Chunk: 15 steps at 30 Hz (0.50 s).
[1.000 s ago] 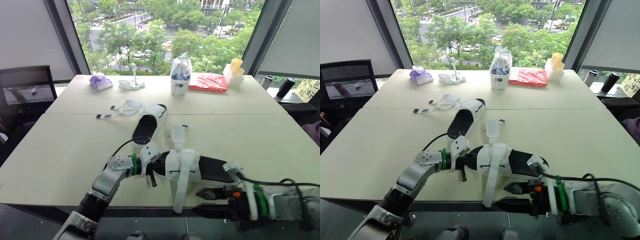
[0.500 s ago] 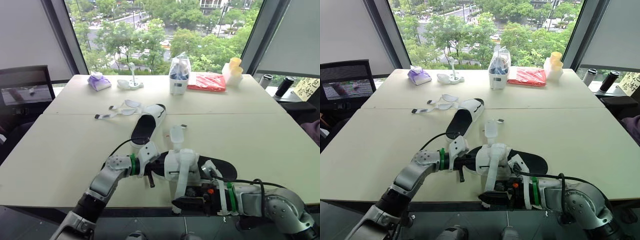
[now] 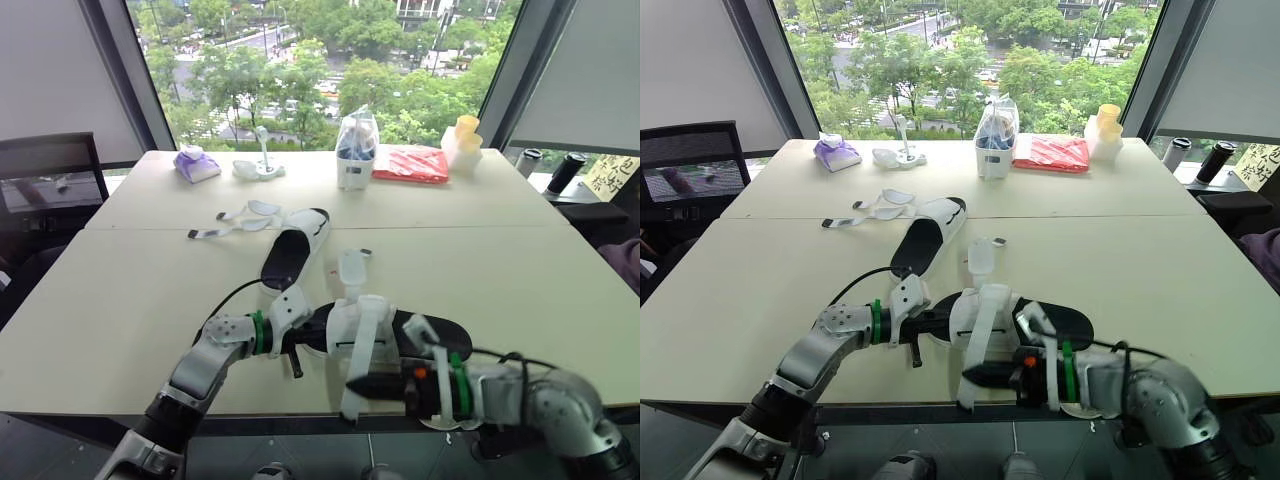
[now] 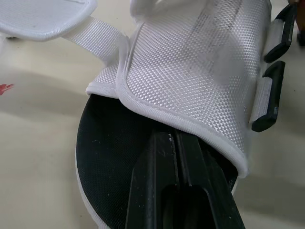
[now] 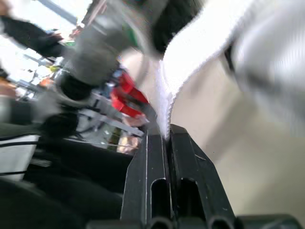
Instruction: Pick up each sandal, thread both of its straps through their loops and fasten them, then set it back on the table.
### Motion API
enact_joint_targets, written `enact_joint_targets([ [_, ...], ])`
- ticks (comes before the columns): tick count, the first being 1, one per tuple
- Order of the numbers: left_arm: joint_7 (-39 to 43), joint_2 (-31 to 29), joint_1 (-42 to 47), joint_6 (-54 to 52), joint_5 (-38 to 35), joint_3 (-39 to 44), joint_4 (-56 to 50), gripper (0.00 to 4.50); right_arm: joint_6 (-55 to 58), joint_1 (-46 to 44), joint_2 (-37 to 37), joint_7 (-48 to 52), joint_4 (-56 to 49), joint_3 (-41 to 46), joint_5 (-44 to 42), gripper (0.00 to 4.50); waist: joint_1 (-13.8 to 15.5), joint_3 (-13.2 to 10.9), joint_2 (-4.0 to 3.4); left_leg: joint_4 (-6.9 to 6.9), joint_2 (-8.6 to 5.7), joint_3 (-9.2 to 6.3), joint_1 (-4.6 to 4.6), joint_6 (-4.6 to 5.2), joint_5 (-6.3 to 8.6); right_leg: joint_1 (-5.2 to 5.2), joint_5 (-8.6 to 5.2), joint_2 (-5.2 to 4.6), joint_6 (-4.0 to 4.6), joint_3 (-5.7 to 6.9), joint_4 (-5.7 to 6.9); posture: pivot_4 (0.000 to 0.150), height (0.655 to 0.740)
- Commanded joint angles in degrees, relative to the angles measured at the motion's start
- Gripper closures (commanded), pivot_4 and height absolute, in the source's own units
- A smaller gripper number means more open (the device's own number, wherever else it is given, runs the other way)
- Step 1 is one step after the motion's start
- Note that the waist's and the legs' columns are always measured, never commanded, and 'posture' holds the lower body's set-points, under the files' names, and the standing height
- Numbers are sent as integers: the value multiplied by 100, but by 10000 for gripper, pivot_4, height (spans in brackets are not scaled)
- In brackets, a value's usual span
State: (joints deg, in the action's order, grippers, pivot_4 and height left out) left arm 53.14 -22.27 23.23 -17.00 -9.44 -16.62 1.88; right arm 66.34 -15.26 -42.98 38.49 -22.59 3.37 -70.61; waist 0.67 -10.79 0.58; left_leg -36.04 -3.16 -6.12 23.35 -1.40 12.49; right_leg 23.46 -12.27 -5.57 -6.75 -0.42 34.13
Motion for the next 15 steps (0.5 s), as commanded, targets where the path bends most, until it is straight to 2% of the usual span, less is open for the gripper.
enact_joint_targets([
  [1,24,-92,20,22,126,-25,193,45000,85,-710,-539,671,304,184,85,44397,1,-1,-2,0,1,-1,0,0,0,-1,-1,1,0,6,-1,1500,7400],
  [4,49,-90,39,71,147,-62,248,45000,18,-1168,-732,1077,748,-63,490,44397,6,0,-2,4,1,5,3,0,0,1,1,0,3,15,-3,1500,7400],
  [8,41,-87,-11,173,217,-145,241,45000,-116,-2005,-428,1444,1897,-460,1111,44397,-7,0,-4,4,0,9,3,0,0,2,11,-1,20,15,-2,1500,7400],
  [15,-113,-130,-213,121,202,-89,20,45000,-249,-2494,-274,2141,2899,-801,1860,44397,2,0,-4,7,-3,9,7,1,1,5,9,-2,15,15,-3,1500,7400],
])
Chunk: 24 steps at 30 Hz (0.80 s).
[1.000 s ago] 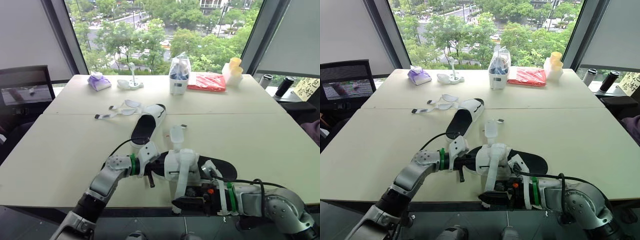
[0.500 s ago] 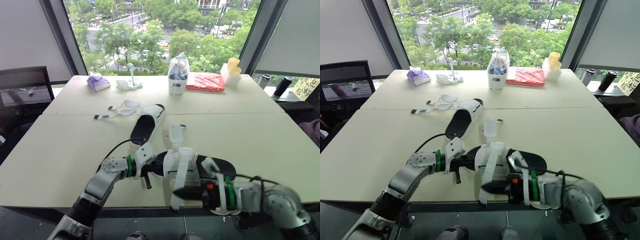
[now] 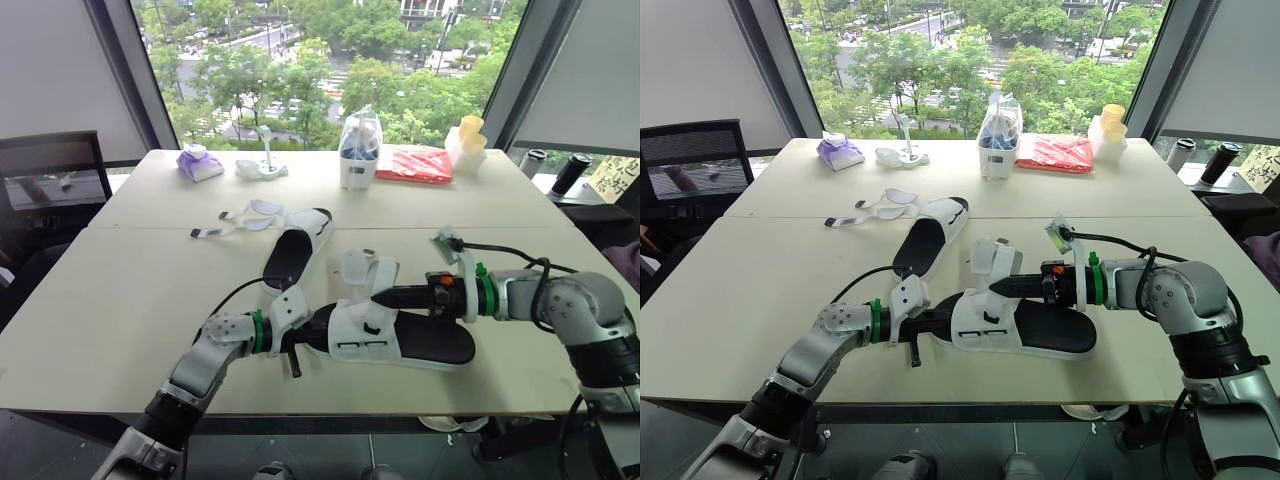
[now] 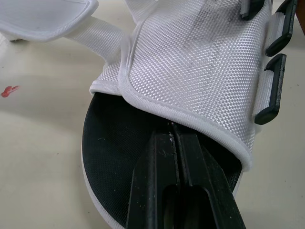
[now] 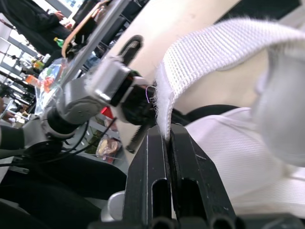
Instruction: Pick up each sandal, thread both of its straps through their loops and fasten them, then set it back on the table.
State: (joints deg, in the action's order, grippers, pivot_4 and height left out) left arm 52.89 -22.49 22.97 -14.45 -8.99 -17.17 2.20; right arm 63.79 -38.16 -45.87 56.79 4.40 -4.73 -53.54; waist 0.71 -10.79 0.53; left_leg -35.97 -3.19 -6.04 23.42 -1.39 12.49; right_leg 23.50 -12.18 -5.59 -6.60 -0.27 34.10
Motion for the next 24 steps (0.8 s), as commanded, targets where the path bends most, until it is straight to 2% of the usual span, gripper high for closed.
enact_joint_targets([
  [1,-109,-131,-238,-147,152,-19,-58,45000,121,-236,8,422,247,0,134,44397,-2,0,0,1,0,0,0,0,0,2,0,0,-1,-1,0,1500,7400],
  [10,-226,-175,-376,-165,142,-27,-185,45000,700,-394,22,927,696,-57,284,44397,-17,1,-1,-2,1,-1,-2,0,1,2,0,1,0,0,6,1500,7400],
  [19,-238,-211,-356,-134,189,-51,-136,45000,-325,-284,297,702,823,-781,1683,44397,-22,1,-2,0,-1,4,-2,0,1,2,0,2,-1,0,6,1500,7400],
  [24,-269,-213,-385,-165,177,-46,-150,45000,-325,-191,264,1105,467,-518,1490,44397,-21,2,-3,-3,-1,3,-3,0,1,1,1,2,-2,0,9,1500,7400],
])
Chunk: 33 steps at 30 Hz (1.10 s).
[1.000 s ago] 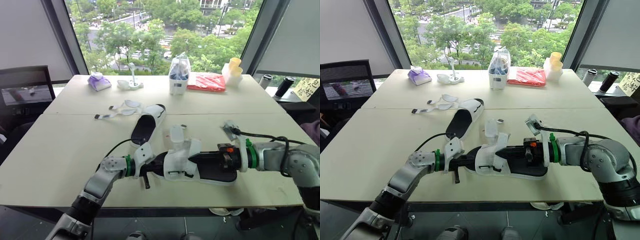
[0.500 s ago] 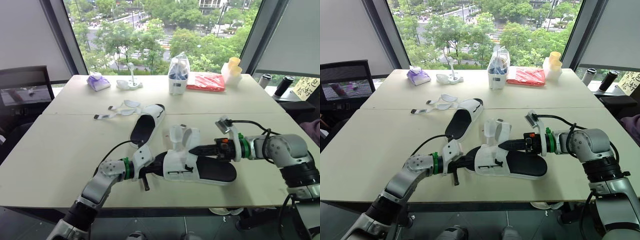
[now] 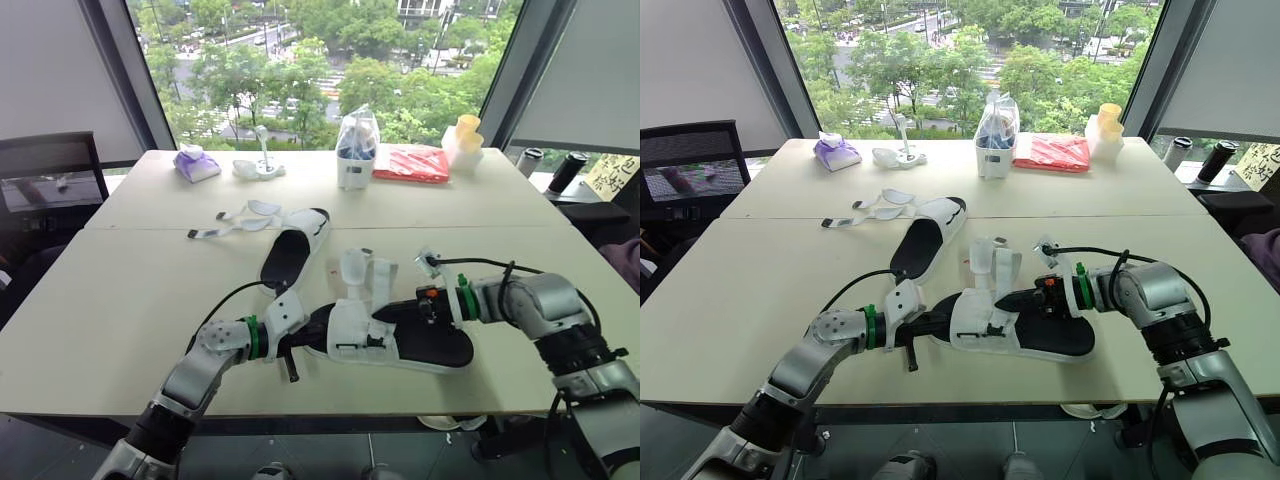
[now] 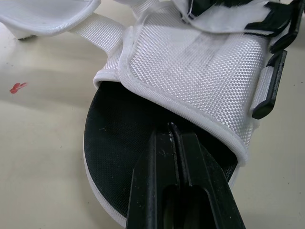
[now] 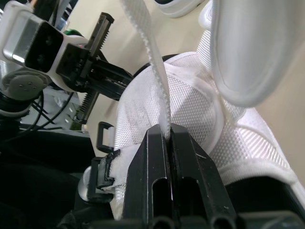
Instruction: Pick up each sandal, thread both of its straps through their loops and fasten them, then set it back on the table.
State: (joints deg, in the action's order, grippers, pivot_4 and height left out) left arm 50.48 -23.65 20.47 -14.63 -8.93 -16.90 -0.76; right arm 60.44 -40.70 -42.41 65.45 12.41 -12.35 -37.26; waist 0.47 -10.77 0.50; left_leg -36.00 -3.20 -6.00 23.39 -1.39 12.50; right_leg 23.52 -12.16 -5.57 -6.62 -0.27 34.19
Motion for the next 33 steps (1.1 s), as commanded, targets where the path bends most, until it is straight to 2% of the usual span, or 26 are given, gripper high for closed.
enact_joint_targets([
  [1,-34,-97,-145,-157,166,-70,140,45000,-2,111,-112,313,-445,296,-178,44397,4,0,0,0,0,-1,0,0,0,0,0,0,0,0,0,1500,7400],
  [9,-42,-78,-125,-168,143,-53,202,45000,116,426,-230,516,-1217,550,-376,44397,5,0,0,1,0,-2,0,0,0,0,0,0,0,0,0,1500,7400],
  [17,-22,-28,-31,-123,144,-56,344,45000,-476,806,-394,648,-1787,243,36,44397,15,1,0,1,1,-2,-2,0,0,-3,-1,0,0,1,0,1500,7400],
  [22,-17,13,-1,-104,134,-61,400,45000,-764,836,-224,318,-1721,343,240,44397,18,1,0,-4,1,-3,-2,0,0,-6,-1,0,-1,1,0,1500,7400],
  [25,-6,41,3,-90,127,-67,398,45000,-756,966,-277,148,-1821,678,141,35381,24,1,0,-5,1,-4,-4,-1,0,-7,0,0,0,1,0,1500,7400],
  [29,99,66,18,-127,72,-106,341,45000,-17,1469,-724,69,-2268,1630,-561,15611,55,1,-1,-6,-1,-10,-1,0,0,-7,0,-3,0,1,0,1500,7400],
  [33,330,44,30,-215,-26,-180,276,45000,650,2495,-1023,-123,-3161,2484,-1315,15611,43,3,-2,1,-1,-18,2,0,1,-6,-3,-5,-2,0,-7,1500,7400],
])
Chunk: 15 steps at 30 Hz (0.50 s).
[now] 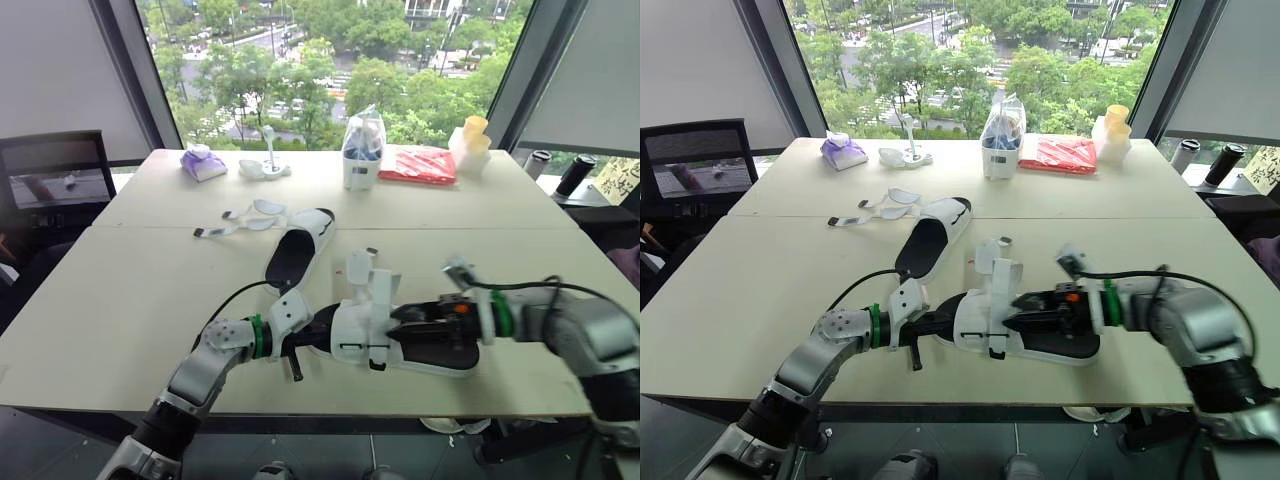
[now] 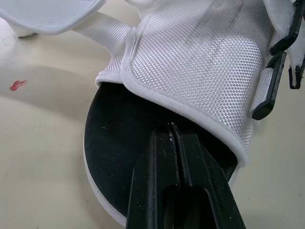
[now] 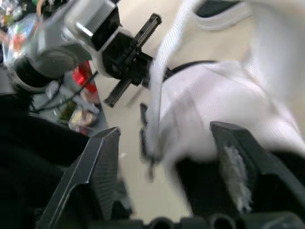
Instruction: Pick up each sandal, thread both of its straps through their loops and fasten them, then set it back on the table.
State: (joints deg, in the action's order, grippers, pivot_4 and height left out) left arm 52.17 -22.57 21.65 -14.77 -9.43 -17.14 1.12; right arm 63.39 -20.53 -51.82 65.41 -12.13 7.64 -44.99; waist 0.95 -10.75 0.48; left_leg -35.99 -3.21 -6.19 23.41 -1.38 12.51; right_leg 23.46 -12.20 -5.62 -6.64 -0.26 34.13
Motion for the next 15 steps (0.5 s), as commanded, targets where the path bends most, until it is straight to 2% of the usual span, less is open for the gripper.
enact_joint_targets([
  [1,235,-69,-91,-227,-5,-174,69,45000,444,783,-85,-229,-967,637,-659,15611,-6,0,1,0,0,1,-2,2,1,-1,-2,0,-2,0,1,1500,7400],
  [6,518,-80,-65,-288,-60,-277,52,45000,608,1515,388,-1073,-1628,936,-1057,15611,-34,7,-11,-5,4,7,-4,2,2,-1,-11,1,-18,-5,2,1500,7400],
  [10,678,-66,-29,-305,-65,-347,38,45000,509,1707,853,-1744,-1876,801,-1051,15611,-18,11,-15,-11,5,4,-5,0,3,-6,-12,-1,-19,-4,0,1500,7400],
  [15,785,-40,26,-311,-68,-351,73,45000,241,1912,977,-1993,-1947,423,-889,15611,-5,11,-16,-3,0,3,1,3,3,-2,-5,-6,-6,-4,-7,1500,7400],
])
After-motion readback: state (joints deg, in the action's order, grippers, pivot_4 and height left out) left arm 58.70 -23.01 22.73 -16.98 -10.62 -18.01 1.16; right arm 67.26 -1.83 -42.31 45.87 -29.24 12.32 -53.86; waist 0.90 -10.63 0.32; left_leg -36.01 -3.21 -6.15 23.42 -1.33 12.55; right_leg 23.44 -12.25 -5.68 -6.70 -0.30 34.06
